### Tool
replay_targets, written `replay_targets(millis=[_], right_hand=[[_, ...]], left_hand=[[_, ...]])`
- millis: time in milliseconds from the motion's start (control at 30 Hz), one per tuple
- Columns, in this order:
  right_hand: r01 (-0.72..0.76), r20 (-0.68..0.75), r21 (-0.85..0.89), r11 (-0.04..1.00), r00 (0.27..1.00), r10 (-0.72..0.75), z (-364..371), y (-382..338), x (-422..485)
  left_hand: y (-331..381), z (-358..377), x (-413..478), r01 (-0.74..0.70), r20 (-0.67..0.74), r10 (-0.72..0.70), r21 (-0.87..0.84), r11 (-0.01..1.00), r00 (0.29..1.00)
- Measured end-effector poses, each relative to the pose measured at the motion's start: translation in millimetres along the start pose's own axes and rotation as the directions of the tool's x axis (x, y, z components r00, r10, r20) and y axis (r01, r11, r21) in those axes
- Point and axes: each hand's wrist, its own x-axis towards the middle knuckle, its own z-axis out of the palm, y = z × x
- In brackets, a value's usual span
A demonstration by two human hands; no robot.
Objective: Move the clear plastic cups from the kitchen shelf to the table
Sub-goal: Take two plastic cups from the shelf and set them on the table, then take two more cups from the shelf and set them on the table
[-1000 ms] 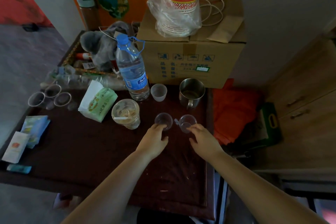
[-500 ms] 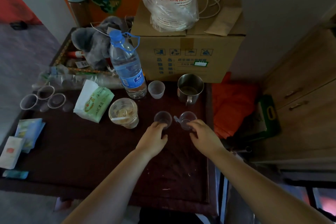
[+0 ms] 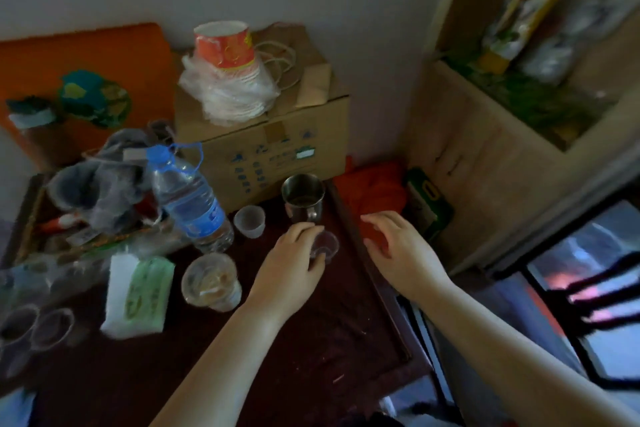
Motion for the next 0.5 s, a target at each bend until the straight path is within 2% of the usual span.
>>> replay_targets(millis=[100, 233, 367, 500], right_hand=[[-0.049, -0.155, -0.075, 0.996, 0.987, 0.037, -38.4, -13.0, -40.0], [-0.142, -0.354, -0.129, 0.981, 0.931, 0.089, -96.1, -20.7, -107.9], [-0.236, -0.531, -0.181, 0.955, 0.841, 0.107, -156.1, -26.2, -194.8], [-0.371, -0.688, -0.183, 0.910, 0.710, 0.151, -207.3, -29.4, -305.8]], left_hand=[[35.8, -19.8, 2.3, -0.200, 0.023, 0.199, 0.035, 0.979, 0.980], [105.7, -37.5, -7.8, -0.429, 0.023, 0.428, 0.050, 0.902, 0.903], [196.5, -38.3, -40.5, -0.628, 0.028, 0.627, 0.009, 0.778, 0.778], [290.6, -20.5, -99.0, -0.759, 0.011, 0.759, -0.037, 0.651, 0.651]])
